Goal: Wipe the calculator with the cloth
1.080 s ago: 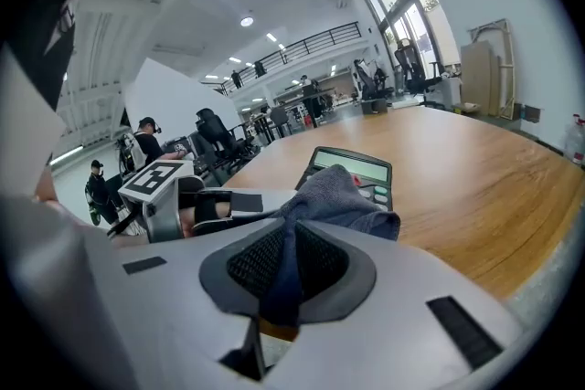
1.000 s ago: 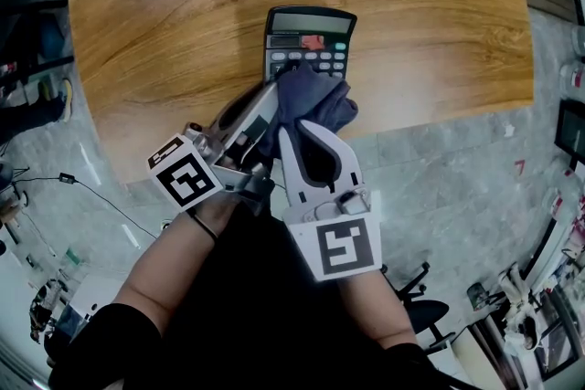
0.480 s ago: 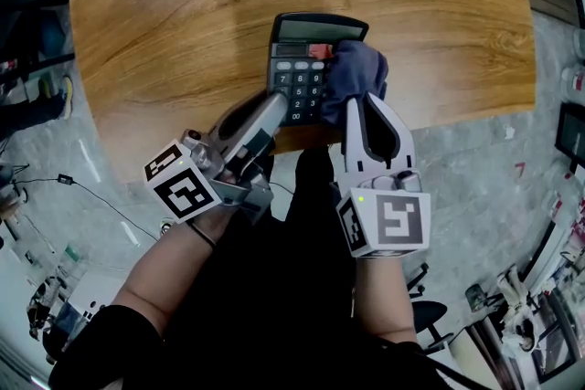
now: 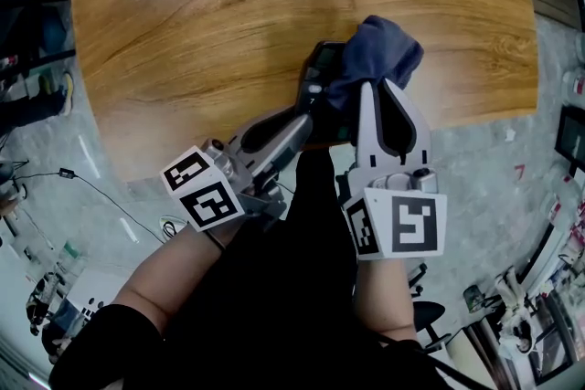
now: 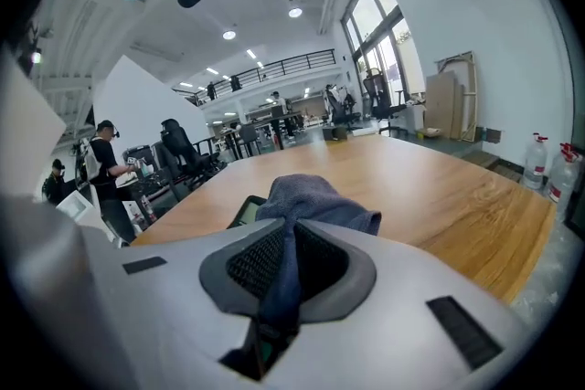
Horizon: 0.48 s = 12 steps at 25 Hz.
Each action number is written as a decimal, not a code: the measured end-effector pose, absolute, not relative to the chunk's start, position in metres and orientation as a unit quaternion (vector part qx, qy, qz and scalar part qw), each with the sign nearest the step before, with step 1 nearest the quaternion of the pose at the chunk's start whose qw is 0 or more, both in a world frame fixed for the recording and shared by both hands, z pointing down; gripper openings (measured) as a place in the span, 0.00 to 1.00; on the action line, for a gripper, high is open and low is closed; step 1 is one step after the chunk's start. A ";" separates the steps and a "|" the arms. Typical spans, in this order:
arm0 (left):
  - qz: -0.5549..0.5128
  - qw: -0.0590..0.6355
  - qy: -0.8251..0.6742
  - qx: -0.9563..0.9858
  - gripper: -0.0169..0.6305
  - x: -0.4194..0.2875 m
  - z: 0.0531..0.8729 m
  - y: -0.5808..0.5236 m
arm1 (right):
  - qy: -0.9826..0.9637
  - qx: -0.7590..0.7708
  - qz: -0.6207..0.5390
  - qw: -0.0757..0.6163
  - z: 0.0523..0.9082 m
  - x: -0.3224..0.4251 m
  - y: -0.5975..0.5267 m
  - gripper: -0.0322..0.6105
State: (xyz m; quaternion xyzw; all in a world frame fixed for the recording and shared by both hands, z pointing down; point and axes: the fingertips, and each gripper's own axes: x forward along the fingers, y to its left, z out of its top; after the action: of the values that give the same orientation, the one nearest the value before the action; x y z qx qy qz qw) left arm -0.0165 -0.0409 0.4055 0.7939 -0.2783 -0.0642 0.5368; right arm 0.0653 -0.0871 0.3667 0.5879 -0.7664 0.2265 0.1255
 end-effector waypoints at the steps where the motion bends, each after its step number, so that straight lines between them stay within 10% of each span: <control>1: -0.062 0.536 -0.279 0.794 0.13 -0.017 0.406 -0.042 | -0.773 0.579 0.227 0.124 0.365 0.056 -0.087 0.11; 12: -0.074 0.540 -0.289 0.787 0.13 -0.024 0.410 -0.049 | -0.838 0.486 0.228 0.102 0.344 -0.024 -0.065 0.11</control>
State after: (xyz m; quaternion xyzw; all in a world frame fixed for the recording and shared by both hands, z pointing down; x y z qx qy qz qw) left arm -0.0235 -0.0488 0.4096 0.7865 -0.2894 -0.0741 0.5405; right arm -0.0238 -0.0655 0.3444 0.4855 -0.8376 0.2284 0.1023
